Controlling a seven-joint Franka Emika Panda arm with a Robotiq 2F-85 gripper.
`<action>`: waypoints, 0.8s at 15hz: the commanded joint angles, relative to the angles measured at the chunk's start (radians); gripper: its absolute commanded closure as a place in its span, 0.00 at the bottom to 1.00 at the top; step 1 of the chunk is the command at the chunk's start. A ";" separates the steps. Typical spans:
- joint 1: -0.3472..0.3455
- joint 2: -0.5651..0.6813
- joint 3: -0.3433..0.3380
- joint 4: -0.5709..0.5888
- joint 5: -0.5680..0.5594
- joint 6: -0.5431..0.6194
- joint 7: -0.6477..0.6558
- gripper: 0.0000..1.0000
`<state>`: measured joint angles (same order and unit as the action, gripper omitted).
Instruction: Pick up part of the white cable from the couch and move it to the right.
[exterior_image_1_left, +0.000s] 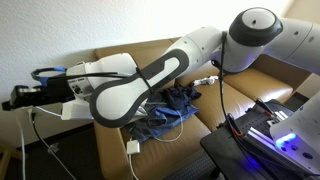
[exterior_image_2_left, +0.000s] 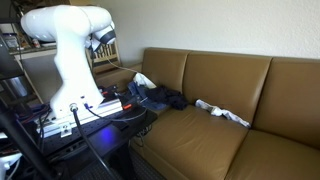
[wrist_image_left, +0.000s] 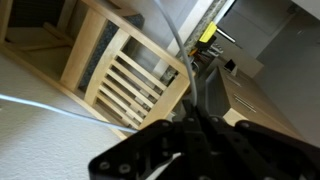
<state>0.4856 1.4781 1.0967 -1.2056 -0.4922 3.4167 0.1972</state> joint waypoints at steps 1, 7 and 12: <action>0.076 -0.003 -0.159 0.107 0.172 -0.002 -0.076 0.99; 0.134 -0.003 -0.435 0.160 0.352 -0.047 -0.085 0.99; 0.124 -0.002 -0.514 0.170 0.436 -0.277 -0.090 0.50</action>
<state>0.6062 1.4763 0.6078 -1.0641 -0.0977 3.2669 0.1238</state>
